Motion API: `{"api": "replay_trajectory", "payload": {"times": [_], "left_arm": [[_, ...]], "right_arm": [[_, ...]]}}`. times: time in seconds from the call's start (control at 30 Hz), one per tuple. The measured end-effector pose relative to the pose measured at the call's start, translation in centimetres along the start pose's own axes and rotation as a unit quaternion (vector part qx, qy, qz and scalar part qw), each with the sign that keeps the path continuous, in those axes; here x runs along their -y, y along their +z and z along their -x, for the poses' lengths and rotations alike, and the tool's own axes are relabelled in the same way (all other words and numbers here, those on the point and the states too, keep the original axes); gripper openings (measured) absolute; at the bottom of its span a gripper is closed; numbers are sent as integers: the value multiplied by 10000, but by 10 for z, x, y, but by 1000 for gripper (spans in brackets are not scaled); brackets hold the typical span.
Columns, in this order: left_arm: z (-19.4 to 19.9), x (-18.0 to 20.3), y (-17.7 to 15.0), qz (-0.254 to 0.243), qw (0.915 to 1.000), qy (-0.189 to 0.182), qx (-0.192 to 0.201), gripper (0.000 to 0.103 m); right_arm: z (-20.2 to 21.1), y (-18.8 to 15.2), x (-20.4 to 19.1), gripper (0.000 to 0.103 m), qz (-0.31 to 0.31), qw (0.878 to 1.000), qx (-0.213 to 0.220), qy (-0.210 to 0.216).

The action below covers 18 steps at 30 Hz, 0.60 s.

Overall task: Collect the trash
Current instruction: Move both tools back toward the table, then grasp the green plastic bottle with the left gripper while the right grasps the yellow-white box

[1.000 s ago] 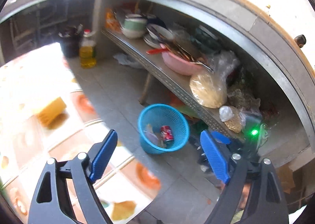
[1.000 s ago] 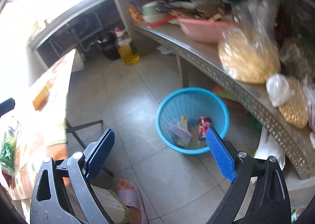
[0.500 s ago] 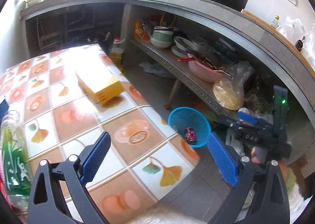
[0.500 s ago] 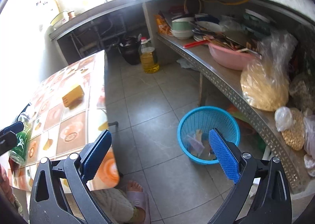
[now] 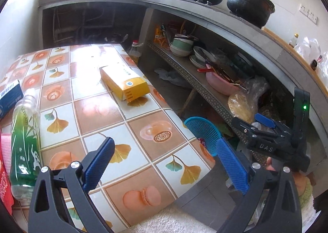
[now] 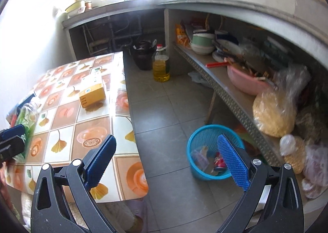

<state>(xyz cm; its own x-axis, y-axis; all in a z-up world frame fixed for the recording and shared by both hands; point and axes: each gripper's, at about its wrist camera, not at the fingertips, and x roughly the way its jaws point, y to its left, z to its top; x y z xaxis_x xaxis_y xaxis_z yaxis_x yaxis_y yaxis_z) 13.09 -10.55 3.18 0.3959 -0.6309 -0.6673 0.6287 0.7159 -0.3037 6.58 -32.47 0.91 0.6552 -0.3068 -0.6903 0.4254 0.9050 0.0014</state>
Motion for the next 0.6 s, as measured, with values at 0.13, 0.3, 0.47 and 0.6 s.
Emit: {"api": "replay_trajectory", "payload": {"times": [0.13, 0.3, 0.47, 0.6], "left_arm": [[11, -14, -3, 266, 9996, 14, 109, 97], [31, -36, -12, 604, 9974, 162, 349, 97], [54, -57, -24, 694, 9952, 255, 646, 97], [73, -73, -37, 543, 9950, 266, 790, 97]], "right_arm": [[6, 6, -22, 95, 453, 9985, 188, -234], [9, 21, -50, 95, 1013, 9942, 373, -14], [3, 47, -85, 95, 1379, 9862, 388, 833], [-26, 79, -108, 95, 1395, 9780, 252, 1530]]}}
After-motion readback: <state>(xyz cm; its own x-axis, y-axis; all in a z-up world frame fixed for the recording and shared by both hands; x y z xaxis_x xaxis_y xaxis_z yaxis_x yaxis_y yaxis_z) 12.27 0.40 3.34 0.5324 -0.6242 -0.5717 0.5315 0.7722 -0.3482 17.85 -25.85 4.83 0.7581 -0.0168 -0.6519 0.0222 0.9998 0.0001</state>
